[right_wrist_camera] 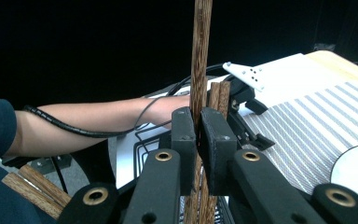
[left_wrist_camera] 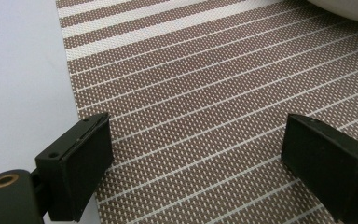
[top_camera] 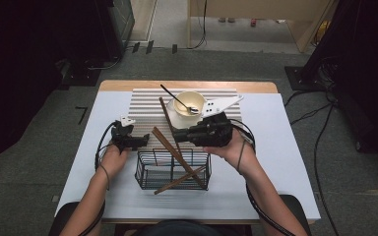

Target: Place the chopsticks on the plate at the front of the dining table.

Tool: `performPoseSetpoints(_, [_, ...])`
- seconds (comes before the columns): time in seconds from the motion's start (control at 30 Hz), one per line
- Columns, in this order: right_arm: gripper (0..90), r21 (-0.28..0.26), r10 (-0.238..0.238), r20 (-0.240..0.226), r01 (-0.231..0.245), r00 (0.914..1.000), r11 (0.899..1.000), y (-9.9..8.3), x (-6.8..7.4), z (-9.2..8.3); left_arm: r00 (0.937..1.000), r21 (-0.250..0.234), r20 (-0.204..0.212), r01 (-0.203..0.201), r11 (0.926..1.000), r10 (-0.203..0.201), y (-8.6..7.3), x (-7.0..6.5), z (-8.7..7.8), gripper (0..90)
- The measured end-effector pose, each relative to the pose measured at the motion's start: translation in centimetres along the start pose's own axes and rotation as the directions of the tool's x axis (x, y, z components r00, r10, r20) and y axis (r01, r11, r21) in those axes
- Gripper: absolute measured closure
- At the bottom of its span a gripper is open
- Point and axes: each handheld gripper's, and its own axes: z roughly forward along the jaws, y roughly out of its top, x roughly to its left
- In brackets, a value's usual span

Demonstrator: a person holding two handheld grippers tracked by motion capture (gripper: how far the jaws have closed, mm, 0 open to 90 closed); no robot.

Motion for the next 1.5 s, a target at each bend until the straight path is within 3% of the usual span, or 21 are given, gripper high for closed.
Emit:
performPoseSetpoints(0.5, [85.4, -0.041, -0.010, 0.011, 0.011, 0.9999, 0.999, 1.1, -0.2, -0.9, 1.0000, 0.001, 0.000, -0.002, 1.0000, 0.002, 0.0, 0.0, 0.0, 9.0])
performPoseSetpoints(1.27, [85.3, -0.041, -0.043, 0.077, 0.046, 0.9961, 0.998, 3.1, -1.1, -1.6, 1.0000, -0.001, 0.000, 0.002, 1.0000, -0.002, 0.0, 0.0, 0.0, 9.0])
performPoseSetpoints(1.5, [85.1, -0.042, -0.033, 0.071, 0.036, 0.9970, 0.998, 3.3, -1.6, -1.5, 1.0000, -0.002, 0.001, 0.002, 1.0000, -0.002, 0.0, 0.0, 0.0, 9.0])
